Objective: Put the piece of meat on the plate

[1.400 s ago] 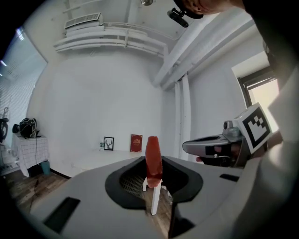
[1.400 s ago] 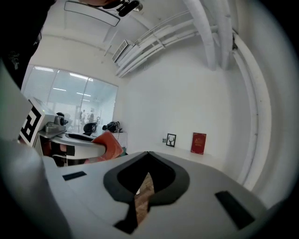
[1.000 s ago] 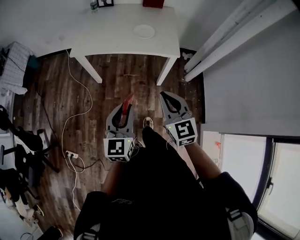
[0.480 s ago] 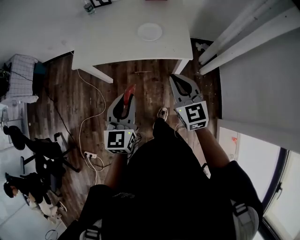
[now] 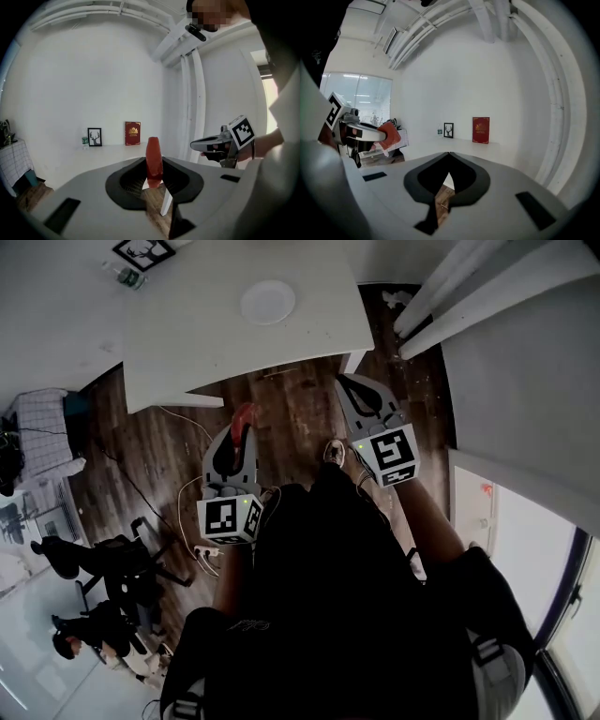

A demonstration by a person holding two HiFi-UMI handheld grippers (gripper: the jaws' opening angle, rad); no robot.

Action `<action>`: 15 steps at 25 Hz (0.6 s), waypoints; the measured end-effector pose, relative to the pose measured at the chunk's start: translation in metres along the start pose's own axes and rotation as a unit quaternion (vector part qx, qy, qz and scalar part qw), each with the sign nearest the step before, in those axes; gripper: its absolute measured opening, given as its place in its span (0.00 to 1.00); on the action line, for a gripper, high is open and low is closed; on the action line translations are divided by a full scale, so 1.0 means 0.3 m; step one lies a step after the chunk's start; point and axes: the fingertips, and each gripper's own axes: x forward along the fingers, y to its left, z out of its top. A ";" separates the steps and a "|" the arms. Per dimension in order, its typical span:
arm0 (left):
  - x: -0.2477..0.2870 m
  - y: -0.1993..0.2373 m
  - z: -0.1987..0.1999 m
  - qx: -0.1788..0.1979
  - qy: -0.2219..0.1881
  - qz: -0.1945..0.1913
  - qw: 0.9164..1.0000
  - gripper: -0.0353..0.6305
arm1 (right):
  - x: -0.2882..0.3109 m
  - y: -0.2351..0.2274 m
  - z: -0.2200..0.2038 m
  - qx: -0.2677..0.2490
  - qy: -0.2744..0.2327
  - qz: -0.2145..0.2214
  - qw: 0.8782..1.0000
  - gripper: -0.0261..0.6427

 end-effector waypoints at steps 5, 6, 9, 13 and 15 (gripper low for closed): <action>0.057 0.002 0.008 0.017 0.011 -0.015 1.000 0.19 | 0.039 -0.008 0.011 0.003 -0.006 0.009 1.000 0.07; 0.072 0.009 0.011 0.018 0.013 -0.018 1.000 0.19 | 0.055 -0.008 0.017 0.001 -0.005 0.010 1.000 0.07; 0.112 0.031 0.014 0.021 0.017 -0.030 0.999 0.19 | 0.100 0.005 0.025 -0.004 -0.003 0.014 1.000 0.07; 0.183 0.052 0.008 0.048 0.019 -0.058 0.997 0.19 | 0.158 0.006 0.025 -0.025 -0.003 0.015 1.000 0.07; 0.229 0.065 0.012 0.057 0.022 -0.078 0.995 0.19 | 0.197 0.001 0.030 -0.033 0.000 0.016 0.999 0.07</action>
